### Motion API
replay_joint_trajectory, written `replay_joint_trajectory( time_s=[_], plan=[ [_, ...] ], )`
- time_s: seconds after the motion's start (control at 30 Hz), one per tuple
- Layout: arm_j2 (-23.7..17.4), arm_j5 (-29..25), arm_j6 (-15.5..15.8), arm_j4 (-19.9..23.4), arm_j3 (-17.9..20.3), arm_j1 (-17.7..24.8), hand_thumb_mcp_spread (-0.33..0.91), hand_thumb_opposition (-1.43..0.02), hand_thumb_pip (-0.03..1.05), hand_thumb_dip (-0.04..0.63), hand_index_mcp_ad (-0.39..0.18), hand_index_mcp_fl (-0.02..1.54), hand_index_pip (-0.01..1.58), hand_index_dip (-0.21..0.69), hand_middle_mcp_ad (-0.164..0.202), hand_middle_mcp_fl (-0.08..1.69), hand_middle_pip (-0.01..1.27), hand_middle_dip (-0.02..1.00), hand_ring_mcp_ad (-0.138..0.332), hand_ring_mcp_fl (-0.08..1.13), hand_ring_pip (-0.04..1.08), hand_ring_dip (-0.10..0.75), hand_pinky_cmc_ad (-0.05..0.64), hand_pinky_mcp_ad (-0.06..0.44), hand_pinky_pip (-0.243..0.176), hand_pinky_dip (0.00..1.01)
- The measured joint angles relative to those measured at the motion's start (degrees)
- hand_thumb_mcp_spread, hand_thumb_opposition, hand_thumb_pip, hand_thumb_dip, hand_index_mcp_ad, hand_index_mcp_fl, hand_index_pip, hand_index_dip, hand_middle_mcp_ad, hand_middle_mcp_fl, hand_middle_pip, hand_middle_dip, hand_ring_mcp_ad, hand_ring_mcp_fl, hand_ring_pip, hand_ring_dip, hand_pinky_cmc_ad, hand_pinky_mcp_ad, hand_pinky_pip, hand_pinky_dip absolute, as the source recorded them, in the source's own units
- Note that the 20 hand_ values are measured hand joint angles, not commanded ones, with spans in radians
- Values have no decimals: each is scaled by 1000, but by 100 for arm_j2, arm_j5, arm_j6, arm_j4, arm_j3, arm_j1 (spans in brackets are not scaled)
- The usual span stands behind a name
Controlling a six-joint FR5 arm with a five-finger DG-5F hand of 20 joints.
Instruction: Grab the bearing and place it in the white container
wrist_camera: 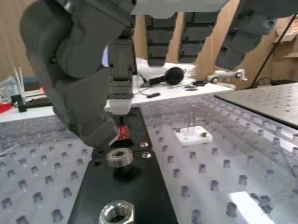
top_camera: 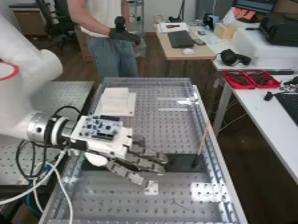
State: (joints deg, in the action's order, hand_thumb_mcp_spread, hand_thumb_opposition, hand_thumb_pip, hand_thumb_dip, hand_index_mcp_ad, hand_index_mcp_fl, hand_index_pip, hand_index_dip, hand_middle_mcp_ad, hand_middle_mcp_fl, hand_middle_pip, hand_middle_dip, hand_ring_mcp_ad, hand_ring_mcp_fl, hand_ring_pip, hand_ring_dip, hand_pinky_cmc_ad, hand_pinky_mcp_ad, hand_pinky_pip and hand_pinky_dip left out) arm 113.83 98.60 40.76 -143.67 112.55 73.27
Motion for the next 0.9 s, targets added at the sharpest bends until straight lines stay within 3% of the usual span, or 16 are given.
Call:
replay_joint_trajectory(
  time_s=[0.9],
  plan=[
    [125, -601, -537, 483, 241, 216, 429, -866, 620, 314, -161, 7, 1464, 188, 17, 0, 127, 171, 72, 10, 89, 75, 335, 230, -61, 176]
  ],
)
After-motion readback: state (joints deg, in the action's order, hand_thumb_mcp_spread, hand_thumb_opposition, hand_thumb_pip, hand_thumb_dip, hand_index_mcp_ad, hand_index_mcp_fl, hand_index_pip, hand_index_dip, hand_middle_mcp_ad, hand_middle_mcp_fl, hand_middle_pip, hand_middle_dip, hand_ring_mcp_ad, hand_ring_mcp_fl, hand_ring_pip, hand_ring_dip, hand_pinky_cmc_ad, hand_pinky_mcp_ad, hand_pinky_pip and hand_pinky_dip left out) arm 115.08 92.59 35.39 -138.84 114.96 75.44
